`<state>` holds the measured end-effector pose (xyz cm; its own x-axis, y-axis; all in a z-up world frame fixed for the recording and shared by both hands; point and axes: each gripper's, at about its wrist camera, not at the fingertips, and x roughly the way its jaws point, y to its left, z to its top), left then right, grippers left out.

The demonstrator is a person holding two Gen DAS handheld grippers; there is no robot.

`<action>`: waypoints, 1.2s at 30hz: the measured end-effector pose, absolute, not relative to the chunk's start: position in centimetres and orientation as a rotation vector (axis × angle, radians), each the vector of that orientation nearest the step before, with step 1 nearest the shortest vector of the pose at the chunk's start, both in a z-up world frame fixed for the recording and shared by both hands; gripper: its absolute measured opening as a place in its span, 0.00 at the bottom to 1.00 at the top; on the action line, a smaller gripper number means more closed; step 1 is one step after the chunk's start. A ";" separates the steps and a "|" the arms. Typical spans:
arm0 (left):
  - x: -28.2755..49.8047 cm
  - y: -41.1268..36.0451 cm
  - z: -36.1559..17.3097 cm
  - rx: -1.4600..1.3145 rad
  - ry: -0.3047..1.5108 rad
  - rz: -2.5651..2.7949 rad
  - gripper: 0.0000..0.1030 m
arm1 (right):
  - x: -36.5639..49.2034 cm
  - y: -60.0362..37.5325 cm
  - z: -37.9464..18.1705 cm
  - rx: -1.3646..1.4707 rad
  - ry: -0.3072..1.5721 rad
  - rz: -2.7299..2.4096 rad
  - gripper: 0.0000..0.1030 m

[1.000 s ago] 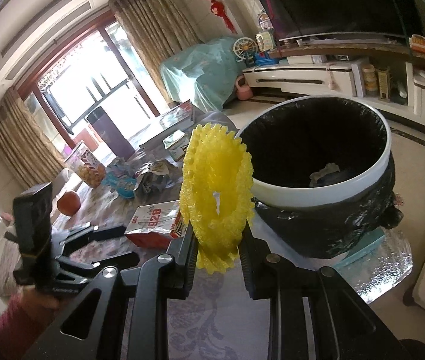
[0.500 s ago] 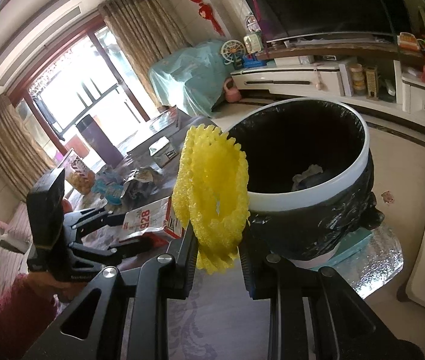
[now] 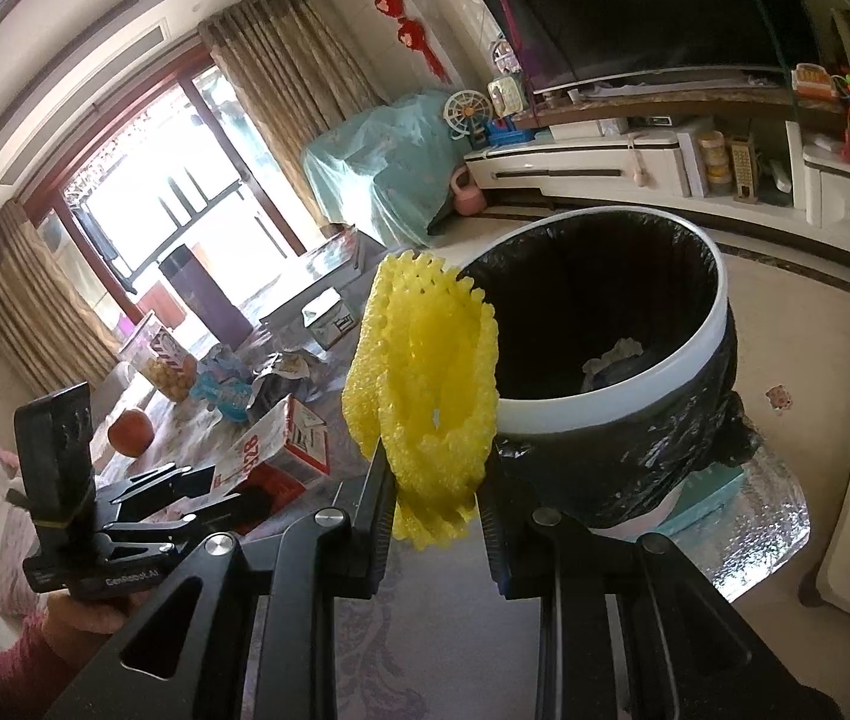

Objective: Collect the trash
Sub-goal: 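Carry the milk carton and yellow foam net over the white bin with both tools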

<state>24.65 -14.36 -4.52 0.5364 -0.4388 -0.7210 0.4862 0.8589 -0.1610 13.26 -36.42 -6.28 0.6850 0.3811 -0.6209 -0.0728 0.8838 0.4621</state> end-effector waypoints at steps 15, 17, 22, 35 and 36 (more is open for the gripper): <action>25.0 -18.7 -2.2 0.077 0.819 -0.559 0.56 | 13.9 -39.4 -5.7 0.426 0.777 0.201 0.25; 25.4 -19.0 -2.0 0.083 0.816 -0.560 0.56 | 14.1 -39.9 -5.4 0.424 0.773 0.193 0.25; 26.5 -20.1 -1.6 0.098 0.814 -0.560 0.56 | 14.7 -40.9 -4.9 0.416 0.765 0.179 0.25; 30.3 -23.7 -1.4 0.129 0.830 -0.547 0.56 | 17.6 -42.5 -4.8 0.395 0.788 0.158 0.25; 30.7 -24.0 -1.5 0.134 0.832 -0.546 0.56 | 17.9 -42.7 -4.9 0.392 0.791 0.156 0.25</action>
